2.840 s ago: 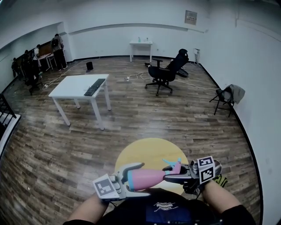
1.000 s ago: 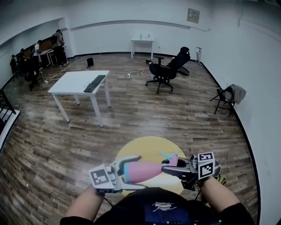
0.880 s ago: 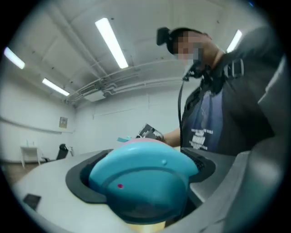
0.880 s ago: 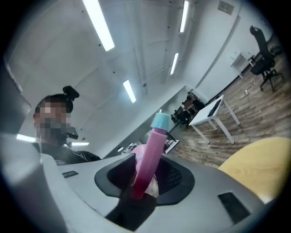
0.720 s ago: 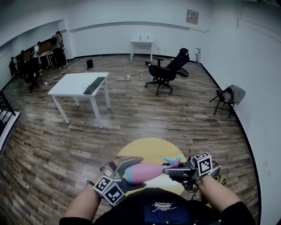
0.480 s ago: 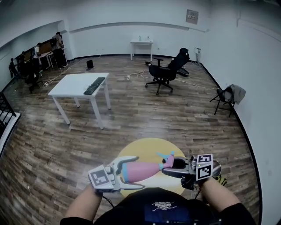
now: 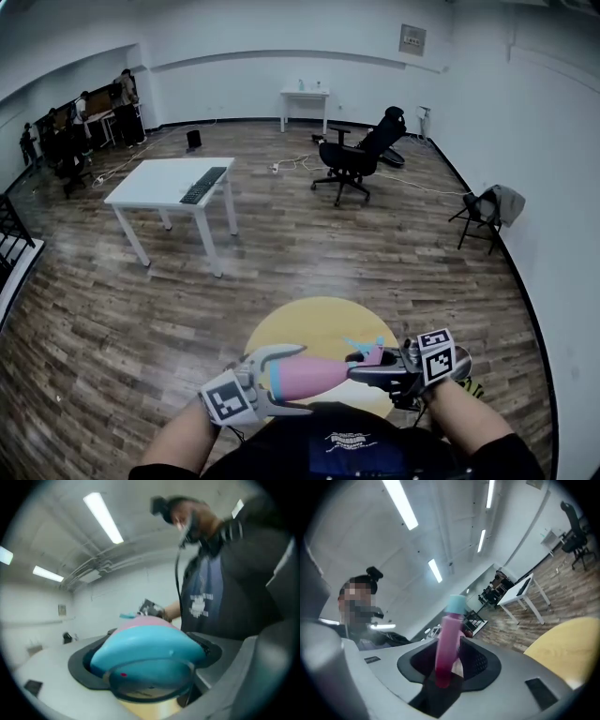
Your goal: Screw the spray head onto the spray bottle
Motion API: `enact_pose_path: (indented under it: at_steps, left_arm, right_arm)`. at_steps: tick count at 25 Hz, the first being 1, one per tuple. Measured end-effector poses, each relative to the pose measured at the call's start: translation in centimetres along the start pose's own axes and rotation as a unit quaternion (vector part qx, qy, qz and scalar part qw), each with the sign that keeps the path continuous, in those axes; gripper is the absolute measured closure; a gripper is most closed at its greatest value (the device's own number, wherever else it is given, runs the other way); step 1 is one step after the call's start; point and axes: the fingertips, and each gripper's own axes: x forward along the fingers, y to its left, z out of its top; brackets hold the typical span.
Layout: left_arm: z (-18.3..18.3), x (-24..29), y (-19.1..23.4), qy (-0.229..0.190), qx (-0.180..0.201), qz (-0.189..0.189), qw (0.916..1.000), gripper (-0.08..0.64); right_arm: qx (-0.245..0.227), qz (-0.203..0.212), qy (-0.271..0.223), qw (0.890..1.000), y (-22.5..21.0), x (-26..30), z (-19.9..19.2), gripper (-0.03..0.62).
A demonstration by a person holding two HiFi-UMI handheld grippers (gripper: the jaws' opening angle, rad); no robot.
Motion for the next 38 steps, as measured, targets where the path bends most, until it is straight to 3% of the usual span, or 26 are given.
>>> enact_pose_path:
  at_steps: [1,2,3,4,6,7,8,10,13,16,18,20,22,23,24,25,26,27,28,30,31,32,34,36,38]
  left_arm:
    - [-1.2,0.3,0.0,0.064,0.082,0.028,0.9942,0.034]
    - [-2.0,0.5,0.1,0.112,0.140,0.048,0.9827,0.032]
    - [-2.3,0.5,0.2,0.132,0.161,0.055,0.9767,0.032]
    - [-2.1,0.4,0.3,0.122,0.148,0.052,0.9801,0.032]
    - [-0.3,0.0,0.5,0.034,0.057,0.027,0.9975,0.034]
    - [0.8,-0.2,0.7,-0.027,-0.008,0.011,0.9995,0.035]
    - [1.5,-0.6,1.0,-0.076,-0.079,-0.003,0.9940,0.035]
    - [1.5,-1.5,1.5,-0.124,-0.188,-0.028,0.9739,0.035]
    - [0.9,-2.2,1.3,-0.148,-0.247,-0.055,0.9560,0.035]
    - [0.9,-1.5,1.0,-0.148,-0.252,-0.064,0.9542,0.035]
    - [1.1,-1.0,0.9,-0.141,-0.230,-0.062,0.9610,0.037]
    - [1.2,-0.4,0.5,-0.106,-0.173,-0.049,0.9779,0.037]
    - [0.5,0.2,-0.3,-0.031,-0.068,-0.025,0.9969,0.036]
    - [-0.3,0.5,-0.6,0.020,0.003,-0.006,0.9998,0.034]
    - [-1.2,0.6,-0.6,0.071,0.075,0.015,0.9945,0.034]
    - [-1.8,0.6,-0.4,0.113,0.133,0.034,0.9840,0.034]
    - [-2.2,0.6,-0.1,0.138,0.167,0.044,0.9752,0.034]
    - [-2.4,0.5,0.1,0.141,0.173,0.046,0.9738,0.034]
    - [-2.3,0.5,0.3,0.118,0.151,0.039,0.9807,0.034]
    - [-0.5,0.2,0.8,0.007,0.039,0.011,0.9991,0.035]
    - [0.5,-0.3,1.2,-0.052,-0.041,-0.004,0.9978,0.035]
    - [1.1,-0.9,1.6,-0.090,-0.116,-0.017,0.9890,0.035]
    - [0.9,-1.7,1.8,-0.119,-0.211,-0.043,0.9693,0.034]
    - [0.2,-1.7,1.2,-0.118,-0.236,-0.060,0.9627,0.034]
    - [0.1,-1.2,0.6,-0.113,-0.234,-0.067,0.9633,0.035]
  right_arm:
    - [0.030,0.011,-0.009,0.999,-0.1,-0.2,0.0,0.433]
    - [0.058,0.019,-0.018,0.998,-0.4,-0.4,0.1,0.433]
    - [0.080,0.026,-0.027,0.996,-0.6,-0.5,0.1,0.433]
    - [0.089,0.030,-0.037,0.995,-0.7,-0.4,0.2,0.433]
    - [0.061,0.017,-0.050,0.997,-0.7,-0.1,0.8,0.430]
    - [0.028,0.000,-0.047,0.998,-0.7,-0.1,1.0,0.428]
    - [-0.007,-0.020,-0.037,0.999,-0.7,-0.2,1.1,0.398]
    - [-0.054,-0.042,-0.013,0.998,-0.5,-0.9,0.7,0.342]
    - [-0.054,-0.039,0.012,0.998,-0.2,-1.2,-0.2,0.337]
    - [-0.056,-0.031,0.033,0.997,-0.1,0.0,-1.1,0.339]
    - [-0.047,-0.024,0.027,0.998,-0.1,0.4,-1.0,0.396]
    - [-0.024,-0.014,0.012,1.000,-0.3,0.1,-0.4,0.434]
    - [0.001,0.000,-0.001,1.000,-0.4,-0.3,-0.2,0.436]
    - [0.014,0.007,-0.005,1.000,-0.4,-0.4,-0.2,0.436]
    - [0.032,0.012,-0.011,0.999,-0.6,-0.5,-0.3,0.436]
    - [0.052,0.016,-0.019,0.998,-1.0,-0.6,-0.4,0.436]
    - [0.070,0.016,-0.029,0.997,-1.5,-0.6,-0.4,0.436]
    - [0.080,0.014,-0.040,0.996,-1.9,-0.5,-0.3,0.436]
    - [0.078,0.008,-0.048,0.996,-2.1,-0.3,0.0,0.434]
    - [0.045,-0.013,-0.047,0.998,-2.1,-0.1,0.5,0.429]
    - [0.020,-0.023,-0.037,0.999,-1.9,-0.1,0.6,0.367]
    - [-0.002,-0.029,-0.026,0.999,-1.7,-0.4,0.7,0.326]
    - [-0.018,-0.024,-0.014,0.999,-1.1,-1.3,0.5,0.300]
    - [-0.014,-0.018,-0.006,1.000,-0.7,-1.8,0.0,0.296]
    - [-0.016,-0.018,0.013,1.000,-0.5,-1.2,-0.8,0.296]
